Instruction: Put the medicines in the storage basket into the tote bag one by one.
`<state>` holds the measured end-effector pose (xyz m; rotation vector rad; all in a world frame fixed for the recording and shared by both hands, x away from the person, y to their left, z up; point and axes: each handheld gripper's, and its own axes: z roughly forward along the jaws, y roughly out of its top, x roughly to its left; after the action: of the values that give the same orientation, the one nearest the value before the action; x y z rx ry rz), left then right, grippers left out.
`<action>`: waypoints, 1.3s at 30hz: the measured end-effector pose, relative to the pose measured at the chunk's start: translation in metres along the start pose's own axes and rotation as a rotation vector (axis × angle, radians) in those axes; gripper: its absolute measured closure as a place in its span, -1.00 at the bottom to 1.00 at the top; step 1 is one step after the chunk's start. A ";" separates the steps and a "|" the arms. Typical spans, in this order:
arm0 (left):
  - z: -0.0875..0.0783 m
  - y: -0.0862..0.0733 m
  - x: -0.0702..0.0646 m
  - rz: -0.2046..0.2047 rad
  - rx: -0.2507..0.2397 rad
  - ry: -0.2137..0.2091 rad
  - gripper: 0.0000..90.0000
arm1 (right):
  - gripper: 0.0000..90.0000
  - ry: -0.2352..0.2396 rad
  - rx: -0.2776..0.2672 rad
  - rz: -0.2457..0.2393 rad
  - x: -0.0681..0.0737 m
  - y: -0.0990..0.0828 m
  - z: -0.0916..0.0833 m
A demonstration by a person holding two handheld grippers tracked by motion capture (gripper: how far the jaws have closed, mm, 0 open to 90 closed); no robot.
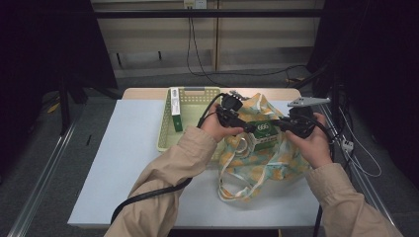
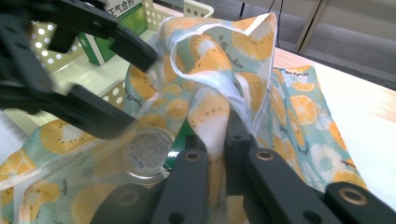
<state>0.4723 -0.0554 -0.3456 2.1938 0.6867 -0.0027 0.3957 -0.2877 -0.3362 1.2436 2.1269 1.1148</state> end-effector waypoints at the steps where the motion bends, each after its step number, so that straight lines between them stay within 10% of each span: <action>1: -0.005 -0.002 0.000 0.002 -0.002 0.001 -0.73 | 0.97 0.001 0.001 0.001 0.001 0.000 0.000; 16: -0.062 -0.026 0.033 -0.027 -0.007 0.100 -0.74 | 0.97 0.005 0.017 -0.010 0.008 -0.006 0.004; 29: -0.082 -0.046 0.069 -0.065 -0.010 0.229 -0.73 | 0.97 0.007 0.015 -0.006 0.007 -0.010 0.004; 39: -0.088 -0.058 0.089 -0.114 0.002 0.245 -0.73 | 0.97 0.007 0.016 -0.002 0.006 -0.011 0.004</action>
<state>0.5016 0.0793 -0.3486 2.1740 0.9481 0.2103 0.3901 -0.2836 -0.3475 1.2469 2.1460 1.1048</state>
